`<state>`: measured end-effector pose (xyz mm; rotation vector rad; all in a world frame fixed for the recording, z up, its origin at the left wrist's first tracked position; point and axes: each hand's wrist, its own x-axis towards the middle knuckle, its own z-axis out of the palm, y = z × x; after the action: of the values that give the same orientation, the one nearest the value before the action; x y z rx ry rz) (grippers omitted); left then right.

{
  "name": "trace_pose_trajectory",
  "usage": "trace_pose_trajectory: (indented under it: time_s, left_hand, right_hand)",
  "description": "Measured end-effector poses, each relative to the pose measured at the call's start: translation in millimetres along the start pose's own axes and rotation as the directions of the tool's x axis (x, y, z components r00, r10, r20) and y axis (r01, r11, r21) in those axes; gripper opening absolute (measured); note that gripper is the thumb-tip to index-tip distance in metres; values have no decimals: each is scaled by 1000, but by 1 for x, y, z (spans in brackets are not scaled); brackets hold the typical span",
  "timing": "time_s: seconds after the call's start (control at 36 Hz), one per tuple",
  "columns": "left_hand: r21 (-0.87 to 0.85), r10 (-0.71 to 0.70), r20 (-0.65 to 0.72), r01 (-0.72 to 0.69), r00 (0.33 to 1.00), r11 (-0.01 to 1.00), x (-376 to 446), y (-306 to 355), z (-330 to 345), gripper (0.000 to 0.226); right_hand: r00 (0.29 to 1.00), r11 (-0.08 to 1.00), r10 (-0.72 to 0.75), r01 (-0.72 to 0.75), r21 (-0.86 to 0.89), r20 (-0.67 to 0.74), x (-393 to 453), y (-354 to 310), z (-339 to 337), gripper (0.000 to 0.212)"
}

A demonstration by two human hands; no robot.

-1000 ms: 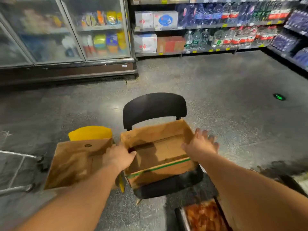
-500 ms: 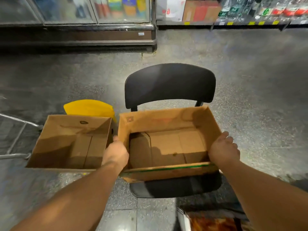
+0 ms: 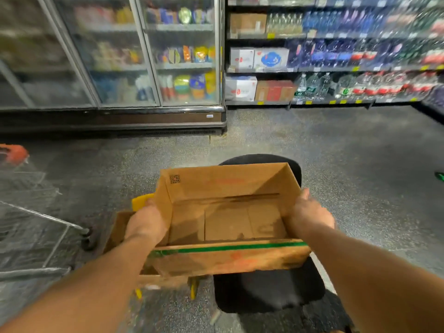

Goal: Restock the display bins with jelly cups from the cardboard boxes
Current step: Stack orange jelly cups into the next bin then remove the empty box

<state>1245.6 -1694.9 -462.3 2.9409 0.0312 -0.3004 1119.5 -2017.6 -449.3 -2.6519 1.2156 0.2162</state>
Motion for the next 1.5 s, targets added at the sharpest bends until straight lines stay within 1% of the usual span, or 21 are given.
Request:
trace_pose_trajectory:
  time_s: [0.14, 0.19, 0.25, 0.31, 0.39, 0.47, 0.56, 0.64, 0.75, 0.78, 0.86, 0.89, 1.0, 1.17, 1.22, 1.28, 1.33, 1.42, 1.5]
  left_hand:
    - [-36, -10, -96, 6, 995, 999, -32, -75, -120, 33]
    - [-45, -16, -144, 9, 989, 999, -51, -110, -170, 31]
    - [-44, -15, -201, 6, 980, 999, -65, -149, -217, 23]
    - [-41, -18, -255, 7, 967, 999, -79, -186, -262, 14]
    - [-34, -16, -311, 6, 950, 999, -108, -236, -327, 19]
    - [-76, -39, -361, 13, 932, 997, -134, -280, -386, 26]
    - [-93, -65, -415, 29, 908, 995, -155, -321, -433, 32]
    - [-75, -85, -451, 57, 888, 996, -172, -354, -469, 33]
    - [-92, -114, -498, 79, 860, 993, -183, -396, -502, 30]
    - [-100, -122, -505, 82, 854, 992, -183, -406, -507, 29]
    - [-115, -146, -525, 100, 839, 988, -180, -437, -522, 27]
    - [-115, -157, -531, 113, 833, 987, -178, -447, -527, 27]
    - [-110, -191, -536, 156, 823, 982, -166, -486, -542, 26]
    - [-131, -228, -524, 186, 821, 974, -138, -551, -559, 27]
    - [-138, -242, -519, 199, 820, 970, -125, -574, -563, 28]
    - [-158, -260, -518, 208, 815, 965, -111, -599, -565, 24]
    - [-180, -272, -526, 207, 806, 962, -95, -626, -567, 20]
    - [-181, -259, -534, 190, 805, 965, -65, -668, -577, 18]
    - [-169, -231, -541, 165, 809, 972, -35, -703, -586, 13]
  right_hand:
    - [984, 987, -154, 149, -64, -92, -100, -62, -78, 73]
    - [977, 984, -179, 174, -48, -118, -144, -90, -108, 77]
    - [970, 980, -199, 196, -41, -136, -190, -120, -137, 79]
    - [964, 977, -214, 210, -42, -156, -234, -149, -164, 77]
    - [948, 969, -238, 247, 13, -213, -289, -186, -200, 69]
    - [924, 954, -287, 299, 10, -252, -335, -224, -233, 64]
    - [904, 943, -313, 332, 17, -292, -376, -257, -259, 65]
    - [879, 919, -335, 384, 85, -340, -410, -286, -278, 58]
    - [834, 891, -394, 450, 64, -387, -442, -324, -295, 37]
    - [825, 884, -403, 463, 65, -396, -447, -335, -296, 37]
    - [814, 863, -433, 498, 82, -388, -458, -371, -296, 48]
    - [811, 856, -439, 508, 93, -388, -461, -384, -296, 48]
    - [790, 798, -467, 570, 195, -397, -466, -435, -288, 33]
    - [769, 772, -507, 606, 191, -390, -487, -513, -272, 23]
    - [763, 772, -520, 612, 171, -383, -495, -540, -264, 24]
    - [754, 773, -534, 619, 140, -382, -503, -566, -254, 26]
    - [744, 762, -543, 631, 142, -389, -510, -594, -242, 24]
    - [744, 762, -531, 629, 155, -406, -521, -639, -224, 16]
    - [746, 758, -525, 629, 175, -409, -525, -678, -206, 20]
